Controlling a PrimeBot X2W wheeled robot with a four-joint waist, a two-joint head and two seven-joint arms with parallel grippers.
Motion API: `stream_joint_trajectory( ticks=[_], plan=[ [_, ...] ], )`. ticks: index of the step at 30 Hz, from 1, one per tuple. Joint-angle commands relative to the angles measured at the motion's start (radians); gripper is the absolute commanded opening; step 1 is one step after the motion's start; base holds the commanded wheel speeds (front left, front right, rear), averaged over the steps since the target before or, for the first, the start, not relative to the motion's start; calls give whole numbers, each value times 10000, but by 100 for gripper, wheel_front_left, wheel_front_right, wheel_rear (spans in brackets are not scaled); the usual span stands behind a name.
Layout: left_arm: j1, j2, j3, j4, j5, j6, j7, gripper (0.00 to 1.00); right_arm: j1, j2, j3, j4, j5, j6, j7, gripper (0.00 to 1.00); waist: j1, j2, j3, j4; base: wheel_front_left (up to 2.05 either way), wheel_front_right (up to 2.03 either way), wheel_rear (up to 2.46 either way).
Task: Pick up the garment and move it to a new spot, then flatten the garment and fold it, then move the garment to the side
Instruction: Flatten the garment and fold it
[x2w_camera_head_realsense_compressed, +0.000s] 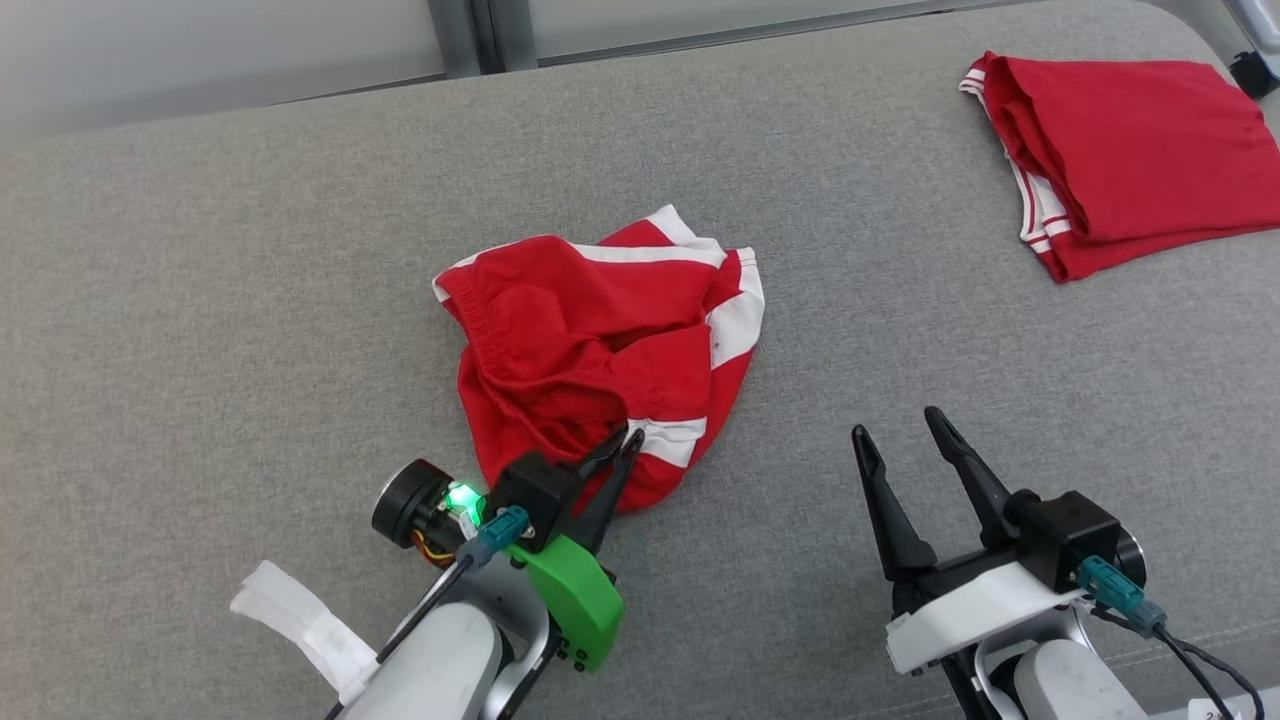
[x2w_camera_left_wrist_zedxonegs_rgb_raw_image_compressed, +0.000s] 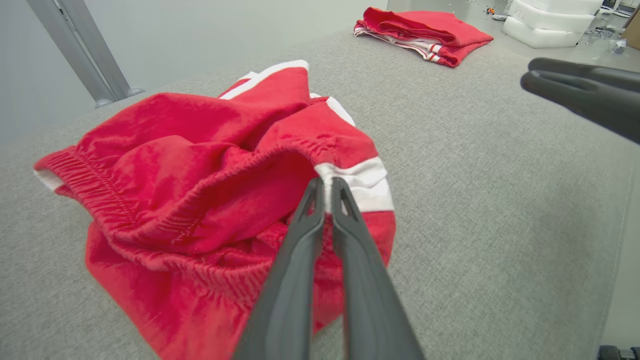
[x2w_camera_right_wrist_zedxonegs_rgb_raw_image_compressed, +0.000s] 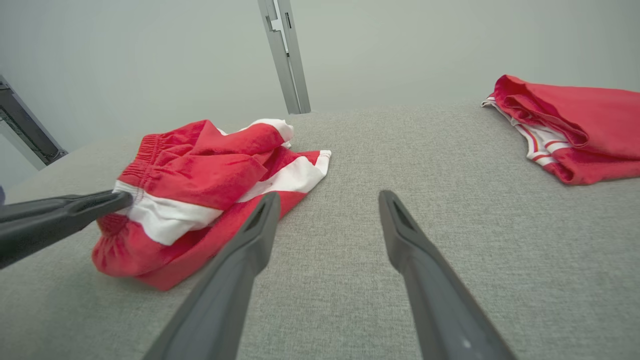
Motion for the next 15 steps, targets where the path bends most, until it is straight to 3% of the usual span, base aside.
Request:
stream_joint_trajectory(
  ticks=[1, 9, 15],
  plan=[
    [-186, 105, -10, -30, -30, 42, 96, 0, -128, 27, 16, 11, 49, -17, 2, 100, 0, 0, 48, -31, 0, 0, 0],
    [-682, 289, -41, -602, -686, -58, 452, 0, -282, 151, -130, 57, 78, -17, 2, 100, 0, 0, 115, -269, 0, 0, 0],
    [-2195, 780, -349, -1780, -1825, -87, 1312, 0, -261, 344, -1018, -114, 222, -17, 2, 100, 0, 0, 154, -759, 0, 0, 0]
  ],
)
